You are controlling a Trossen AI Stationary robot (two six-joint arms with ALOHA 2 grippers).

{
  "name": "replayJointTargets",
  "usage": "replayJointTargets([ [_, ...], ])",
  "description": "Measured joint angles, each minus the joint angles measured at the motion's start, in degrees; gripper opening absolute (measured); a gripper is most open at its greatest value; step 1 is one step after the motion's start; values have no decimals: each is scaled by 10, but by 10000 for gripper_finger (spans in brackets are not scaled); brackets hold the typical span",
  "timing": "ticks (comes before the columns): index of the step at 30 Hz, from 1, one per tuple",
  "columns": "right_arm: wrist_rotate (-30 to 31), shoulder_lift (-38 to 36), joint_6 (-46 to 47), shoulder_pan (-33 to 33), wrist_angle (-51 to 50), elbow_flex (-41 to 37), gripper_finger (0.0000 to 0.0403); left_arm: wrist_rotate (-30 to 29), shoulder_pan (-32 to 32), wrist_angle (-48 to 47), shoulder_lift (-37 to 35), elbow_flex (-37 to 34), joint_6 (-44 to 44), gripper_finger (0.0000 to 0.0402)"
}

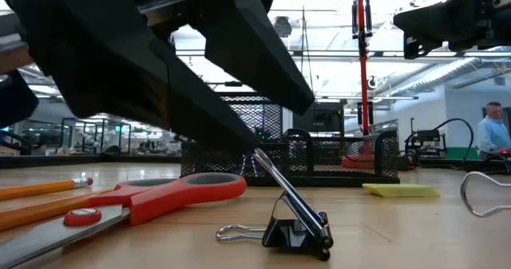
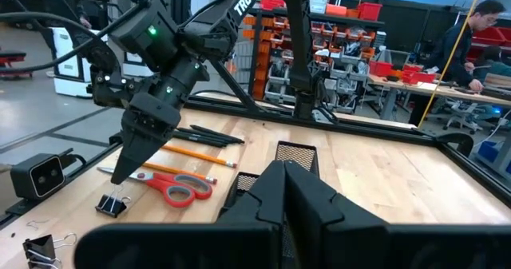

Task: Pick and place office supplies into organizer
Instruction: Put the black binder clip into the black desk organizer

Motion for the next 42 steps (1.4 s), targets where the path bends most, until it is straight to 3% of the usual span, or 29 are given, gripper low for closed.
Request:
replayJointTargets([
  [42, 3, 0, -11, 0, -5, 1, 1, 41, 7, 14, 19, 0, 6, 161],
])
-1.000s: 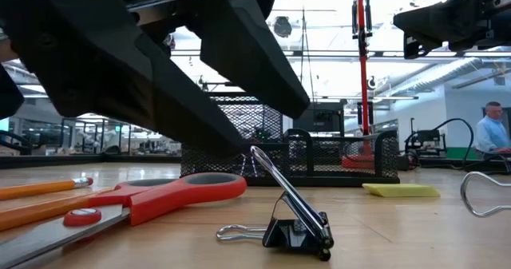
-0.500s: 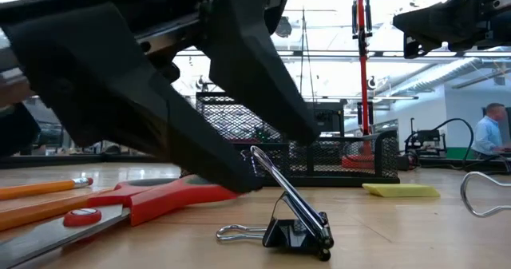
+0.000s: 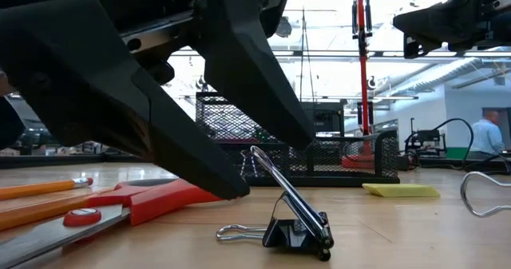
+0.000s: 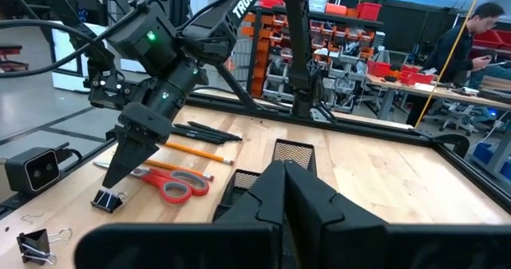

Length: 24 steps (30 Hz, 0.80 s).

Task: Pick and place office supplies into organizer
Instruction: Put the black binder clip into the black desk organizer

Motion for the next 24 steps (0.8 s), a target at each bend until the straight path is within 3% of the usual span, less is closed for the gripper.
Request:
replayJointTargets([
  [5, 0, 0, 0, 0, 0, 0, 1, 0, 0, -2, 0, 0, 0, 152],
  [21, 0, 0, 0, 0, 0, 0, 2, -1, 0, -2, 0, 0, -1, 17],
  [24, 0, 0, 0, 0, 0, 0, 1, -3, 0, 0, -1, 0, -1, 6],
])
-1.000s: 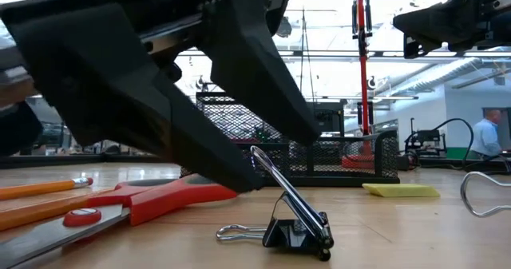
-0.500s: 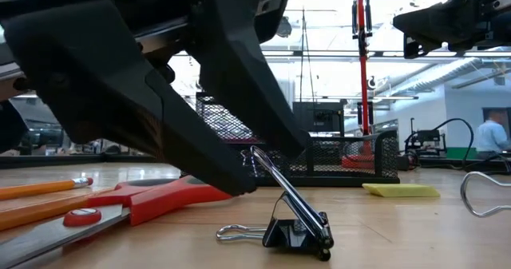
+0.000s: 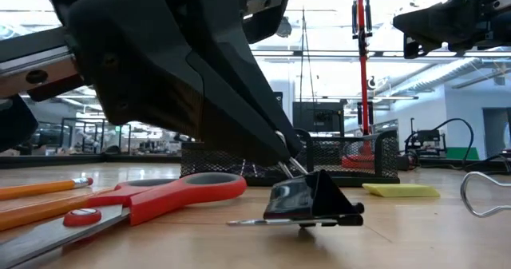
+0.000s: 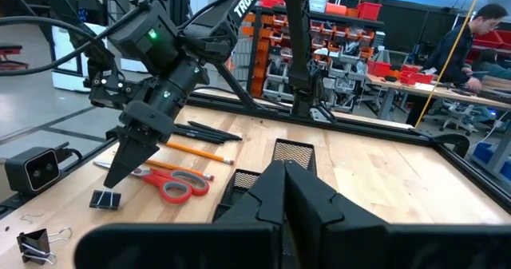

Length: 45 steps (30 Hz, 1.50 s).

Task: Pick and place office supplies into organizer
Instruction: Put the black binder clip into the black desk organizer

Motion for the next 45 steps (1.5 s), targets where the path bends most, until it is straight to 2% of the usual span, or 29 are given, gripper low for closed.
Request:
replayJointTargets([
  [4, 0, 0, 0, 0, 0, 0, 2, -17, -2, 10, 0, 0, 8, 12],
  [9, 0, 0, 0, 0, 0, 0, 1, -87, -7, 16, -24, 0, 7, 6],
  [13, 0, 0, 7, 0, -3, 0, 2, -140, -4, 16, -68, 0, -47, 8],
  [17, 0, 0, 15, 0, -5, 0, 1, -181, 7, -16, -139, 0, -150, 5],
  [24, 0, 0, 15, 0, -4, 0, 1, -184, 37, -103, -252, 0, -283, 4],
  [31, 0, 0, 14, 0, 1, 0, 2, -180, 61, -166, -274, -5, -334, 2],
  [34, 0, 0, 14, 0, 1, 0, 1, -178, 70, -135, -274, -33, -338, 2],
  [41, 0, 0, 15, 0, 1, 0, 3, -138, 88, 48, -284, -154, -371, 1],
  [45, 0, 0, 15, 0, 4, 0, 4, -152, 86, 113, -282, -229, -402, 1],
])
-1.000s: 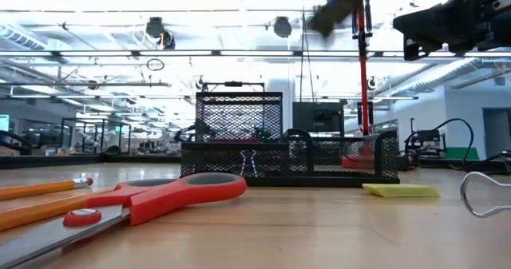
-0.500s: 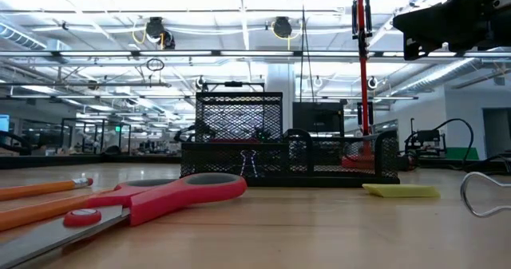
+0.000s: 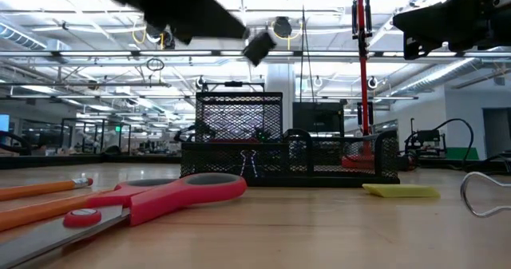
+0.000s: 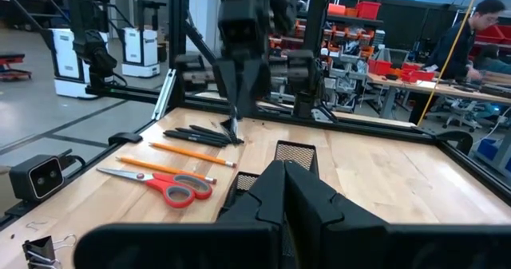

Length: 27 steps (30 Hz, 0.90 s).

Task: Pick and place office supplies into organizer
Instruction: Put the black binder clip into the black desk organizer

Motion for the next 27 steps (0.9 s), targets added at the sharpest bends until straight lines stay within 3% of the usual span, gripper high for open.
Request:
replayJointTargets([
  [7, 0, 0, -1, 0, 5, 0, 4, -34, -14, 67, 1, -70, -13, 0],
  [18, 2, 0, -4, 0, 5, 0, 4, -69, -20, 67, 0, -105, -25, 0],
  [27, 2, 0, -4, 0, 5, 0, 4, -63, -20, 68, 0, -115, -38, 0],
])
